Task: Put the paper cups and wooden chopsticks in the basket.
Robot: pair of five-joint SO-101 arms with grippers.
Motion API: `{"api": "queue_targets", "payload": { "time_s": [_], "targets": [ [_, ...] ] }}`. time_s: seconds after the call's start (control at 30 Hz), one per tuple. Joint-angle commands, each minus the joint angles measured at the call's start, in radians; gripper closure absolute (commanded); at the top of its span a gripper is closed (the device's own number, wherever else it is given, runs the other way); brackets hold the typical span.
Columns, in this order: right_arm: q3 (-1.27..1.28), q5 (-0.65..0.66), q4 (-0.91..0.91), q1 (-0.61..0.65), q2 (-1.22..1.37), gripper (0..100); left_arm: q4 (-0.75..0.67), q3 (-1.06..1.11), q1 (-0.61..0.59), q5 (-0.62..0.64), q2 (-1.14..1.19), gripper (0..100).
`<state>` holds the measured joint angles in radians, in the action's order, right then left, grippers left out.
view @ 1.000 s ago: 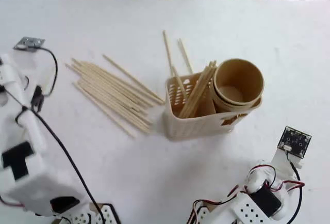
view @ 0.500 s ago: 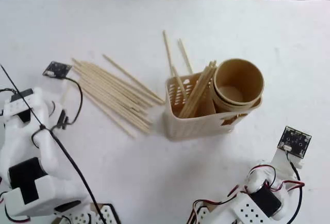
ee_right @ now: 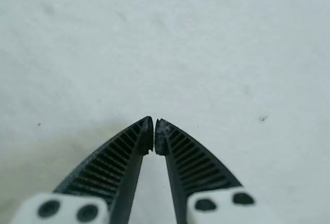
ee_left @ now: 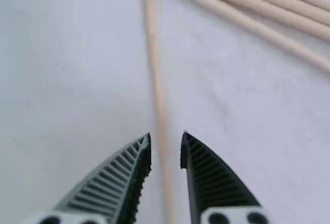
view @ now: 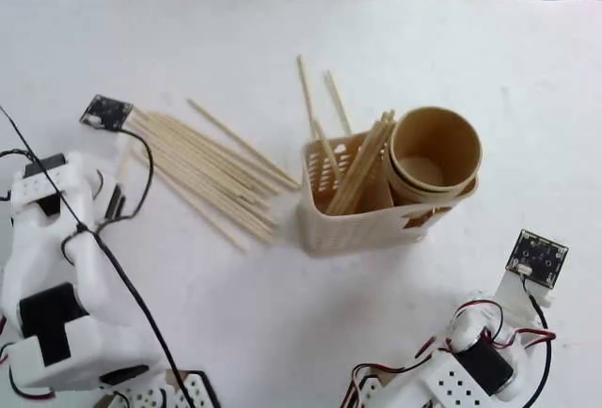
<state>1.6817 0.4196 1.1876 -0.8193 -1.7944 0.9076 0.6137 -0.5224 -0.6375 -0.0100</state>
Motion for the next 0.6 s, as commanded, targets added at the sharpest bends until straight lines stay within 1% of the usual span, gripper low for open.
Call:
{"api": "queue_targets", "payload": {
  "time_s": [0.0, 0.1, 0.2, 0.23, 0.3, 0.33, 0.37, 0.47, 0.57],
  "targets": [
    [0.009, -0.003, -0.01, -0.005, -0.008, 97.9, -0.054, -0.066, 0.012, 0.04, 0.048, 89],
    [0.009, -0.003, -0.01, -0.005, -0.008, 97.9, -0.046, -0.13, 0.018, 0.041, 0.147, 89],
    [0.009, -0.003, -0.01, -0.005, -0.008, 97.9, 0.002, -0.207, 0.022, 0.035, 0.249, 89],
    [0.009, -0.003, -0.01, -0.005, -0.008, 97.9, 0.02, -0.235, 0.022, 0.035, 0.275, 91],
    [0.009, -0.003, -0.01, -0.005, -0.008, 97.9, 0.057, -0.285, 0.018, 0.034, 0.312, 97],
    [0.009, -0.003, -0.01, -0.005, -0.008, 97.9, 0.074, -0.301, 0.018, 0.034, 0.323, 98],
    [0.009, -0.003, -0.01, -0.005, -0.008, 97.9, 0.092, -0.311, 0.018, 0.034, 0.328, 97],
    [0.009, -0.003, -0.01, -0.005, -0.008, 97.9, 0.147, -0.331, 0.016, 0.041, 0.308, 98],
    [0.009, -0.003, -0.01, -0.005, -0.008, 97.9, 0.216, -0.353, 0.004, 0.052, 0.223, 98]
  ]
}}
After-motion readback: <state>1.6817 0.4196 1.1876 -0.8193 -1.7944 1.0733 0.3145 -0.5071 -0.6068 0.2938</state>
